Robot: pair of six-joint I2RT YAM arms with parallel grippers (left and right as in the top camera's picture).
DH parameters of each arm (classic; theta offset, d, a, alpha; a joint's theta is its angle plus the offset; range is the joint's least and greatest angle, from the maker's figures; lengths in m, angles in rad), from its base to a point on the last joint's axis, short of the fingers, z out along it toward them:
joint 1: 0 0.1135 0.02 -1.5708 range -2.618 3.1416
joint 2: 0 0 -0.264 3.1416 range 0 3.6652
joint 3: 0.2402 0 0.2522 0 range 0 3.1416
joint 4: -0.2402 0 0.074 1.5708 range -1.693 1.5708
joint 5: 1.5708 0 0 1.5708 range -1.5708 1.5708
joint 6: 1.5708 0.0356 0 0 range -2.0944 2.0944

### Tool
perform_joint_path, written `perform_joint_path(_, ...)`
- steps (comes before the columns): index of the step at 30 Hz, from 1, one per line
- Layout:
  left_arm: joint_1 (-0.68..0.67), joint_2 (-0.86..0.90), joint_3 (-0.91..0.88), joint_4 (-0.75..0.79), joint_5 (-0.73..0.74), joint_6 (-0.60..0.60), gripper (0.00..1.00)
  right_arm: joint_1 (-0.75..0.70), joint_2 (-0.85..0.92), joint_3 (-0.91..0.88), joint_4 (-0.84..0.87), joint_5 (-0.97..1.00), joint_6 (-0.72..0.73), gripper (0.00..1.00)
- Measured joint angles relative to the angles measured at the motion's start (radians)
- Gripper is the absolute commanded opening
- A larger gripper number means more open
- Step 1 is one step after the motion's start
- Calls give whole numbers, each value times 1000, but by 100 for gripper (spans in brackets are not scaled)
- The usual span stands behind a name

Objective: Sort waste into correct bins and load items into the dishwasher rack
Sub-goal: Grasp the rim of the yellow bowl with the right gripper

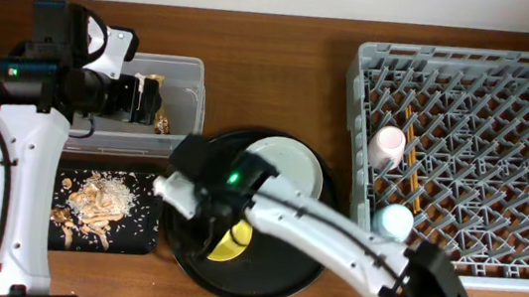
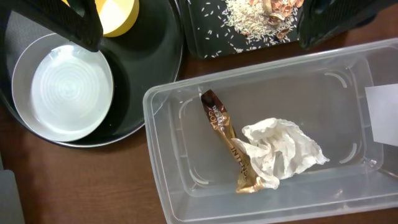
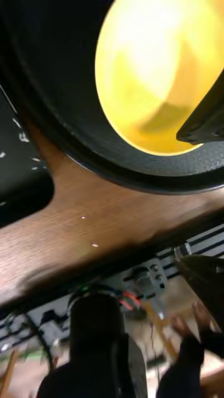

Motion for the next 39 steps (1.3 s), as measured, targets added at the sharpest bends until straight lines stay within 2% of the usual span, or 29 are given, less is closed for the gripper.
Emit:
perform_joint_path(4,0,0,0,-1,0,0,99,114,15,0,38,320,122,46)
perform_joint_path(8,0,0,0,-1,0,0,99,115,89,-6,47,383,163,46)
perform_joint_path(9,0,0,0,-1,0,0,99,115,105,-7,50,389,176,45)
perform_joint_path(13,0,0,0,-1,0,0,99,115,117,-48,87,391,188,30)
perform_joint_path(14,0,0,0,-1,0,0,99,115,120,-66,93,391,189,29)
perform_joint_path(18,0,0,0,-1,0,0,99,115,123,-132,147,385,192,28)
perform_joint_path(24,0,0,0,-1,0,0,99,109,123,-133,149,370,192,27)
perform_joint_path(28,0,0,0,-1,0,0,99,92,123,-24,94,349,192,26)
perform_joint_path(32,0,0,0,-1,0,0,99,92,123,-21,80,259,192,26)
perform_joint_path(39,0,0,0,-1,0,0,99,92,121,-132,149,246,193,27)
